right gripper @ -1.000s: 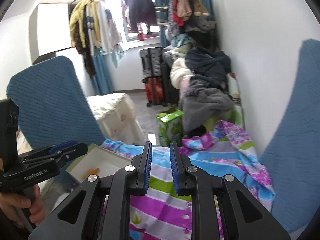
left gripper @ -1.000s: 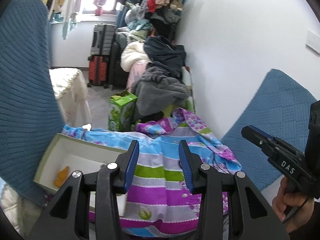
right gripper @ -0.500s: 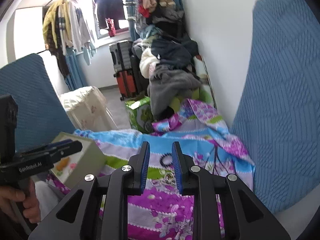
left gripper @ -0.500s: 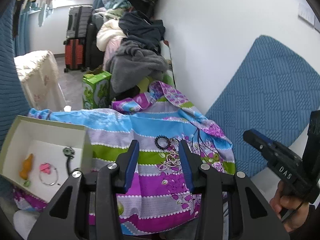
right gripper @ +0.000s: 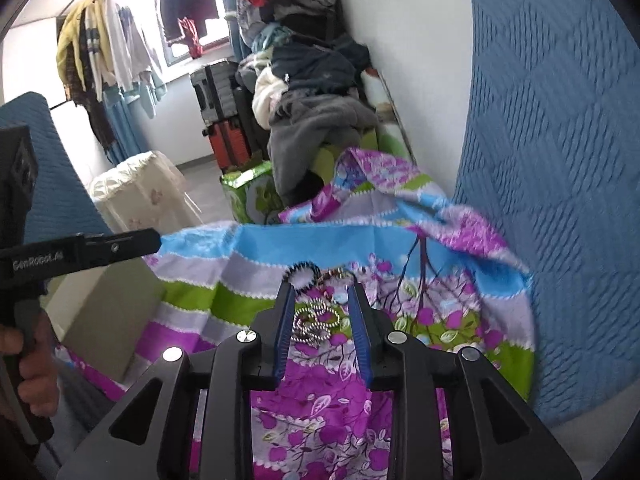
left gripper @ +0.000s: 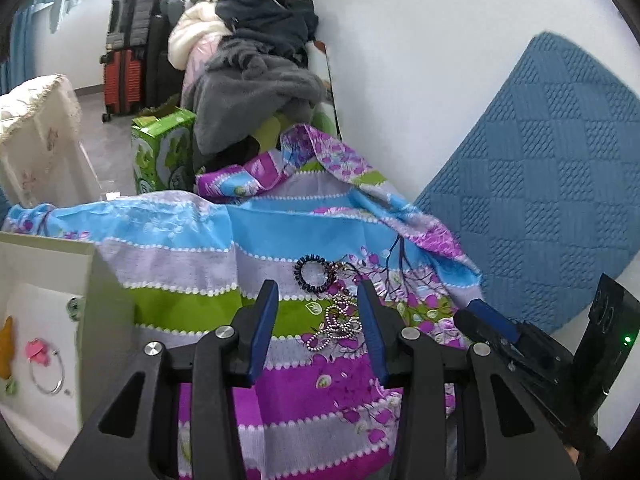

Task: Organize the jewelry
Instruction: 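Grasp black coil hair tie with left tool while right grasps black beaded strand, then carry coil hair tie and beaded strand into the white box while both tools open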

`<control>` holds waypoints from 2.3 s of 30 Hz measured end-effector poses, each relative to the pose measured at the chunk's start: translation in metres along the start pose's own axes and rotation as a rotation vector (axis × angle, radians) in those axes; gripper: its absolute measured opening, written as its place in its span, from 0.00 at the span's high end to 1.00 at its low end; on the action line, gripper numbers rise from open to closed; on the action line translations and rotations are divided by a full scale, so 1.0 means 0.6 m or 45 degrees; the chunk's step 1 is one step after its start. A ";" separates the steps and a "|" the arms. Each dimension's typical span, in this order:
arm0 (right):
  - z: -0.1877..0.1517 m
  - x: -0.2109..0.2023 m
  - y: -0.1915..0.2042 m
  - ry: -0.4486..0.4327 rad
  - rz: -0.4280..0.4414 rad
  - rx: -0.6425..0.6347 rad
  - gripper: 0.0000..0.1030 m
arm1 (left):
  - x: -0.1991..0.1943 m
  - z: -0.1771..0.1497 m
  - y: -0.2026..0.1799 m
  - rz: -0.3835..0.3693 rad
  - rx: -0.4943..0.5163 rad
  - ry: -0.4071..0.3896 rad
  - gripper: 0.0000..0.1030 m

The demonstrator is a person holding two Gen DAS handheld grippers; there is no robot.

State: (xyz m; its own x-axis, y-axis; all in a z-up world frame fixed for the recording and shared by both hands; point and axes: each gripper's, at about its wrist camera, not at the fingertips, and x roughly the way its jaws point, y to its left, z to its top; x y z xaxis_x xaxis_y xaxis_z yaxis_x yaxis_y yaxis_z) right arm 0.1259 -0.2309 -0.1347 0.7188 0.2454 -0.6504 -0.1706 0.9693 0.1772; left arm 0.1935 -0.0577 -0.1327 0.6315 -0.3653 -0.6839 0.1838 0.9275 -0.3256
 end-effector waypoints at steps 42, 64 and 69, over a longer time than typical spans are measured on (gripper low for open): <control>-0.070 0.217 0.022 0.290 -0.021 -0.168 0.86 | 0.291 0.011 0.008 0.054 0.224 0.260 0.91; -0.040 0.152 0.035 0.214 0.039 -0.108 0.95 | 0.167 -0.016 0.048 0.116 0.062 0.235 0.93; -0.035 0.118 0.048 0.176 0.046 -0.125 0.95 | 0.121 -0.036 0.061 0.133 0.008 0.217 0.93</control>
State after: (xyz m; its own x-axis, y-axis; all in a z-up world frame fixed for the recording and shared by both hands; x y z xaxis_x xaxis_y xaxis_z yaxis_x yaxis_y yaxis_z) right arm 0.1576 -0.1852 -0.1913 0.6126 0.2737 -0.7415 -0.2649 0.9550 0.1337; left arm 0.2300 -0.0522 -0.2083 0.5107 -0.2745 -0.8148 0.1286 0.9614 -0.2433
